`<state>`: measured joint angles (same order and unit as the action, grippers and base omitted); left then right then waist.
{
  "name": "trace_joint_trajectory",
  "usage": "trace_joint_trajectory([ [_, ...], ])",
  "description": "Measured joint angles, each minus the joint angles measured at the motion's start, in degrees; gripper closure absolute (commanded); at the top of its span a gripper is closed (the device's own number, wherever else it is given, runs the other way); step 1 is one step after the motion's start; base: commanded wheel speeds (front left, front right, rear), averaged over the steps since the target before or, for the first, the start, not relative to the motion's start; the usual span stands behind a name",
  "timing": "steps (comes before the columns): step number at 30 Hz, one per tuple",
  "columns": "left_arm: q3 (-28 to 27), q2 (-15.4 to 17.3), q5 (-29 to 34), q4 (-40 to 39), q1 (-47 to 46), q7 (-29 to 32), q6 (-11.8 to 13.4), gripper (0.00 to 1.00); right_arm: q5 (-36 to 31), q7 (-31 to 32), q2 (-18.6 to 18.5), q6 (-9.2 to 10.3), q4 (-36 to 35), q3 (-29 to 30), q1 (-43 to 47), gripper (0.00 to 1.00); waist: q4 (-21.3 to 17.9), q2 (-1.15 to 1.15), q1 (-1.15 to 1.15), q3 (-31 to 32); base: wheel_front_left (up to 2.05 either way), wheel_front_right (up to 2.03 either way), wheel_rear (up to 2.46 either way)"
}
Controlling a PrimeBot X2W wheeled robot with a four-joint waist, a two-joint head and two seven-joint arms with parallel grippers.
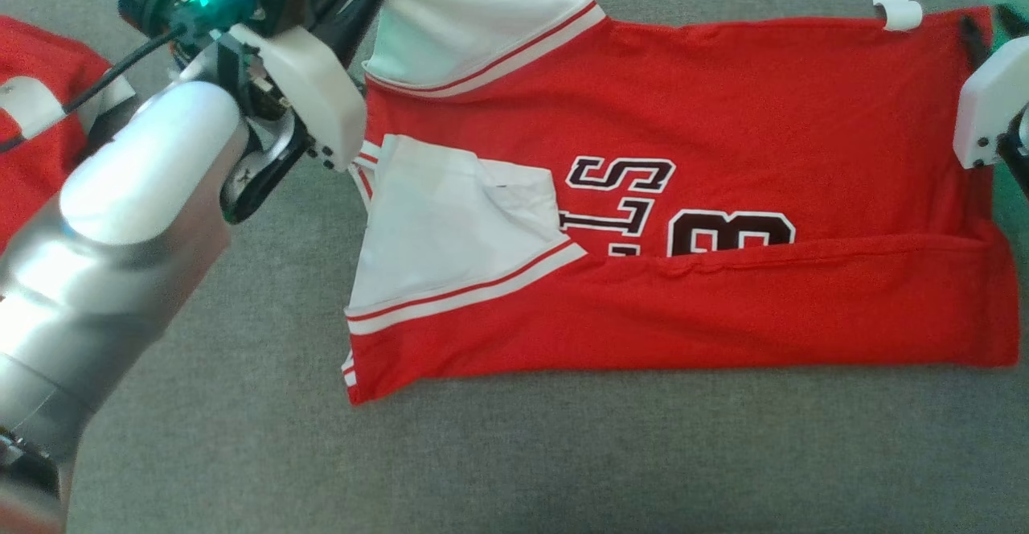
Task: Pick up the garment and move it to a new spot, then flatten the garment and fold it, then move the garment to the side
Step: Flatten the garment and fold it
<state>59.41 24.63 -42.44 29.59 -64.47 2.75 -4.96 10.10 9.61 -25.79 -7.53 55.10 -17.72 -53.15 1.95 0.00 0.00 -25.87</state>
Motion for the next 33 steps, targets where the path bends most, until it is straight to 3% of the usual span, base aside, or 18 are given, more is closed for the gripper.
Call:
trace_joint_trajectory([
  [13,-3.33,-0.01,-1.44,9.62,-2.47,-5.48,1.01,1.00,6.45,-8.68,2.99,0.00,2.18,1.47,-6.28,1.00,-3.00,0.00,0.00,0.47,0.00,0.00,0.00],
  [22,-5.71,-3.85,-0.36,17.91,-10.49,-13.62,1.31,1.00,10.18,-15.62,4.03,0.00,3.48,3.58,-11.44,1.00,-4.12,0.00,0.01,-0.05,0.00,0.00,0.00],
  [27,-4.63,-5.75,-0.35,20.52,-10.16,-14.43,-0.47,1.00,12.20,-17.85,5.01,0.00,4.94,3.05,-10.98,1.00,-3.76,0.00,0.00,0.92,0.00,0.00,0.00],
  [33,-2.48,-5.41,-0.37,21.34,-6.42,-14.47,-1.68,1.00,14.79,-18.79,4.56,0.00,4.87,-0.49,-7.92,1.00,-2.93,0.00,0.00,3.03,0.00,0.00,0.00],
])
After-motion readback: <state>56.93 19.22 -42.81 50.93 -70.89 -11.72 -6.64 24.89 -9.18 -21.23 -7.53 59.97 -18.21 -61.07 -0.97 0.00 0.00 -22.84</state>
